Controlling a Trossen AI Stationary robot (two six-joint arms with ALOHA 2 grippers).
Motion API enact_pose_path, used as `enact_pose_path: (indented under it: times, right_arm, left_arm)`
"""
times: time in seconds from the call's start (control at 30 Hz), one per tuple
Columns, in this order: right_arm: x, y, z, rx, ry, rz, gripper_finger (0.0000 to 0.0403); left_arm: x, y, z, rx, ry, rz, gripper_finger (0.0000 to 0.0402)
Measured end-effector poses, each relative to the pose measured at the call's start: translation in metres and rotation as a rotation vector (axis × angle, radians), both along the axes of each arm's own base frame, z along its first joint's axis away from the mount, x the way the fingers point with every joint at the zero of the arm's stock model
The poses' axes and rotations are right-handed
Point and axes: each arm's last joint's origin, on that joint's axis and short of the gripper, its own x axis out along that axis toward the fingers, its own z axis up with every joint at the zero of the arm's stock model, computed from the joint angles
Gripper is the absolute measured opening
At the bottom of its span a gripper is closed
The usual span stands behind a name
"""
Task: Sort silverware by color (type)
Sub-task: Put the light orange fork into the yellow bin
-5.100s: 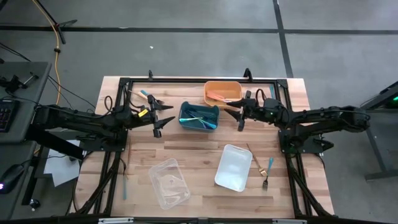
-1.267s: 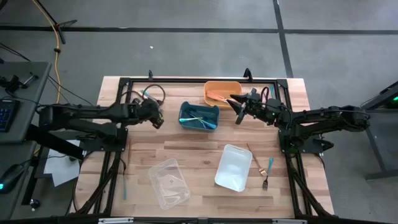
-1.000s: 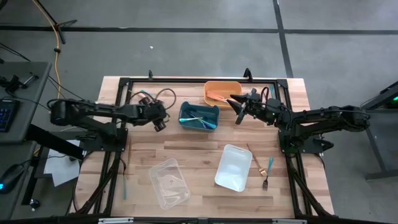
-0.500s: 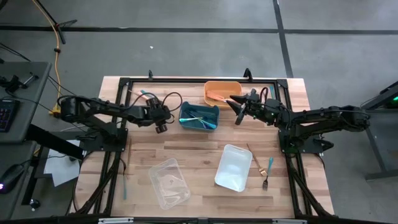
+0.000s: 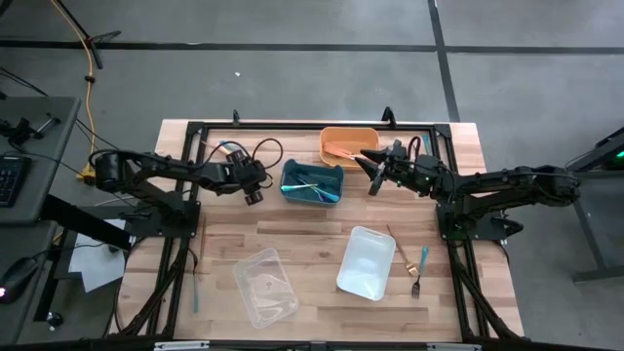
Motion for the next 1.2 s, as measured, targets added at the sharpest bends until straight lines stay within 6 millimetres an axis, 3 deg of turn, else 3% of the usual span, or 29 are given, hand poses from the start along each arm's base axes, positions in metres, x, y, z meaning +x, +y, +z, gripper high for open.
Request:
enact_pose_path:
  times: [1.2]
  right_arm:
    - [0.0002,0.0004,0.0000,0.001,0.000,0.014,0.0138]
  left_arm:
    - [-0.0016,0.0037,-0.0013,-0.087,-0.055,0.040,0.0200]
